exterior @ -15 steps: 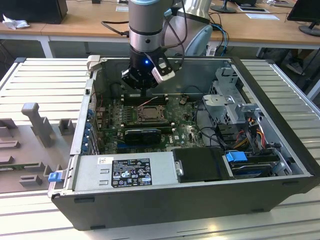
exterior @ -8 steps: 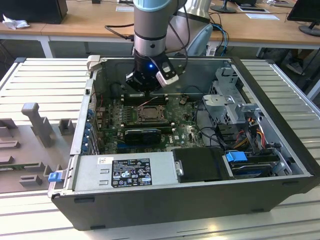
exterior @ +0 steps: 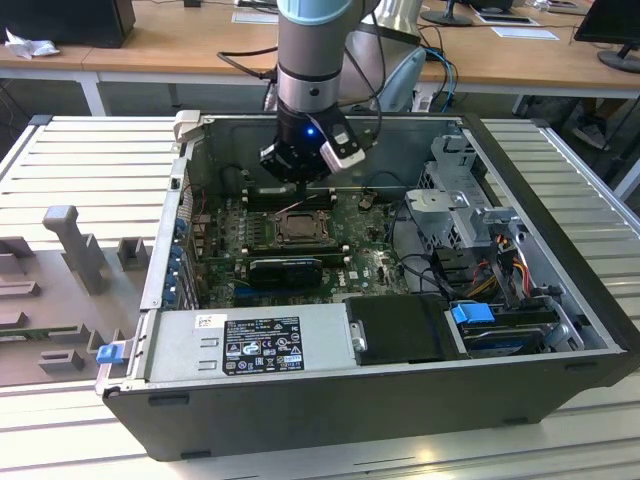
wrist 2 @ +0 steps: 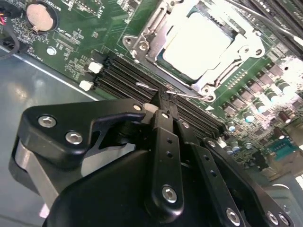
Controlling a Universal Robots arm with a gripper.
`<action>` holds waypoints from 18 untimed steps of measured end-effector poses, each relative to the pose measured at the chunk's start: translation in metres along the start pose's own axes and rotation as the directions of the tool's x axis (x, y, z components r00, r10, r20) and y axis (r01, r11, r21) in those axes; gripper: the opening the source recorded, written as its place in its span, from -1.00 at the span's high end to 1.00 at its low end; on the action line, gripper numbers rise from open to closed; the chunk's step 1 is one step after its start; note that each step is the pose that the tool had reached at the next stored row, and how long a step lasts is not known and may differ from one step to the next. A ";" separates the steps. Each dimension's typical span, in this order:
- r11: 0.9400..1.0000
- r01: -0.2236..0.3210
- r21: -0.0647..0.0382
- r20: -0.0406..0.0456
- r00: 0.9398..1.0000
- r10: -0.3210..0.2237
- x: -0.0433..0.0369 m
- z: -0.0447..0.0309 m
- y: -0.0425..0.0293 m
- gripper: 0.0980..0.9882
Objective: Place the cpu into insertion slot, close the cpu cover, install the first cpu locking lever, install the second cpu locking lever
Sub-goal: 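Install the first cpu locking lever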
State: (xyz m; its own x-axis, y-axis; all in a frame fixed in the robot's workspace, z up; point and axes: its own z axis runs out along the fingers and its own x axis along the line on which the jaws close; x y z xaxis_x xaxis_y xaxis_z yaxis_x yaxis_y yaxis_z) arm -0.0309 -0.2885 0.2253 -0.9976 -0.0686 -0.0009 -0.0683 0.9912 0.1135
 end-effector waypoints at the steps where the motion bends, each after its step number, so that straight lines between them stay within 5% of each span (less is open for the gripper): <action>1: 1.000 0.000 0.000 0.000 1.000 0.000 -0.0012 0.0004 0.0001 0.98; 18: 1.000 0.000 0.002 0.000 1.000 0.000 -0.0141 0.0156 -0.0014 0.98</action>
State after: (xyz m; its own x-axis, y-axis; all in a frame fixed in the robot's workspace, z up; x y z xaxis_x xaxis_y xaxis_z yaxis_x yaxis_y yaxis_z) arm -0.0169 -0.2871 0.2097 -0.9976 -0.0686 -0.0008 -0.0683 0.9914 0.1118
